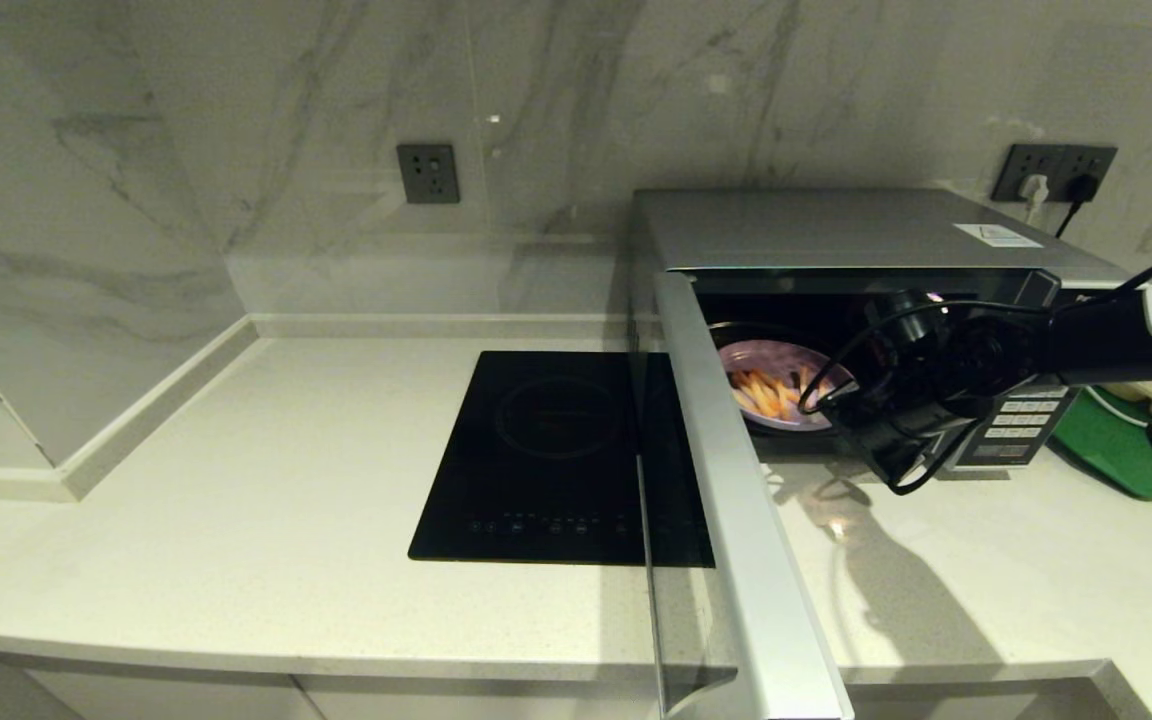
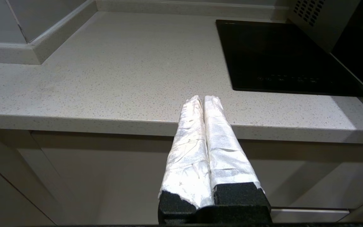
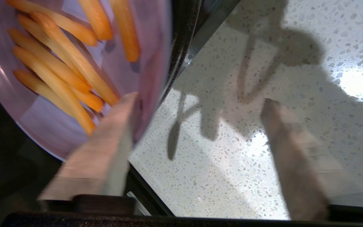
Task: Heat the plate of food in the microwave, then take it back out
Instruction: Take the plate out of the microwave
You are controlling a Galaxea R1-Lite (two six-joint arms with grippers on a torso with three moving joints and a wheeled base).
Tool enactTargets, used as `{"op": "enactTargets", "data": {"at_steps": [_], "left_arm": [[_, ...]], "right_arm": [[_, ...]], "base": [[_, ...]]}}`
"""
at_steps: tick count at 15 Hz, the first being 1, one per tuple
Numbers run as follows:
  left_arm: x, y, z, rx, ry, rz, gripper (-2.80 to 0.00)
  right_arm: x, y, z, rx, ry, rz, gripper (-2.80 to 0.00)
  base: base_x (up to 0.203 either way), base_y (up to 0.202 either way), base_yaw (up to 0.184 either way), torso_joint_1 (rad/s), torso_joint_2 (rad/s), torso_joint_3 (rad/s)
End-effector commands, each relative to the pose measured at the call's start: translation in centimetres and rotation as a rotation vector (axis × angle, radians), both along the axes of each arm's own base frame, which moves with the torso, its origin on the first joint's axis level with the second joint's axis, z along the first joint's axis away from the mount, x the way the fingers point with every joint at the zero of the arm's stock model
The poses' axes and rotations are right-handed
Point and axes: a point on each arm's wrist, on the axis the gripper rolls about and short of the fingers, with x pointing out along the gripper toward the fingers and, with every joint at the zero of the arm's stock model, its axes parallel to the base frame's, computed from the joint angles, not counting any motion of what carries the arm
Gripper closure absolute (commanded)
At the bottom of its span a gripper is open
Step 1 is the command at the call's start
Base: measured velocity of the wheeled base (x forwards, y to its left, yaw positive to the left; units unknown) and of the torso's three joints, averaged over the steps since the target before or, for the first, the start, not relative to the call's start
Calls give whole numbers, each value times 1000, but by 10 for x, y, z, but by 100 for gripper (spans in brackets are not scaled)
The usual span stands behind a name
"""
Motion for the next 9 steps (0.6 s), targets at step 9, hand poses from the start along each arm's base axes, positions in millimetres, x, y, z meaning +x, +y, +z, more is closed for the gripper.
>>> {"op": "enactTargets", "data": {"at_steps": [9], "left_arm": [[0, 0, 0, -1, -1, 0, 0]], "right_arm": [[8, -9, 21, 20, -72, -75, 0]], "base": [[0, 0, 0, 0, 0, 0]]}}
